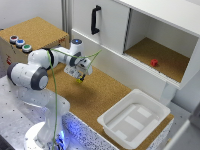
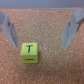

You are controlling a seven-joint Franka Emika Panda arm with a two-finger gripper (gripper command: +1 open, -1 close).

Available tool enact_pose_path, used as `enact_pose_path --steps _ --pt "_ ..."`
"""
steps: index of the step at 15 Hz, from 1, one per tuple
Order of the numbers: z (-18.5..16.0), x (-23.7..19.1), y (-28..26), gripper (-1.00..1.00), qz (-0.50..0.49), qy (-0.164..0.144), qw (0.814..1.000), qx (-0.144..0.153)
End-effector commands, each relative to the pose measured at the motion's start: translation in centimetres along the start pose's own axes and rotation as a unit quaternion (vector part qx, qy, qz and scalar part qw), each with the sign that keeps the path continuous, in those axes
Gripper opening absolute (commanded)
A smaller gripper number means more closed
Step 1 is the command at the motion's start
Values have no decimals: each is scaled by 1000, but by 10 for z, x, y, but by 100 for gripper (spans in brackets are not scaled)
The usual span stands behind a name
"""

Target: Go towards the yellow block and lift it

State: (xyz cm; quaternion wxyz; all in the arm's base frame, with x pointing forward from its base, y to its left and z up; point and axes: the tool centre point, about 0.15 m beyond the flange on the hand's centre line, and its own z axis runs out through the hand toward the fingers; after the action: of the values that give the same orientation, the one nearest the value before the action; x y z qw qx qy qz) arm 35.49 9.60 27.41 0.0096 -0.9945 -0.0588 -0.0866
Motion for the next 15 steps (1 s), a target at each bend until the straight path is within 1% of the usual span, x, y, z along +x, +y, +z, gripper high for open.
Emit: enact_pose_path --steps 1,2,3,7,10,12,13,15 --pt "-3 1 -2 100 5 -10 1000 -13" --pt "0 0 0 100 0 0 1000 0" --pt "5 -1 -9 100 -1 3 1000 8" --pt "21 1 -33 100 -10 -5 1000 16" --pt "35 5 -38 100 -14 -12 1000 16" --pt "44 9 -38 100 -14 -14 1000 10" --pt "52 14 -36 100 -13 -14 1000 1" --pt "62 25 -35 100 -15 -19 1000 -1"
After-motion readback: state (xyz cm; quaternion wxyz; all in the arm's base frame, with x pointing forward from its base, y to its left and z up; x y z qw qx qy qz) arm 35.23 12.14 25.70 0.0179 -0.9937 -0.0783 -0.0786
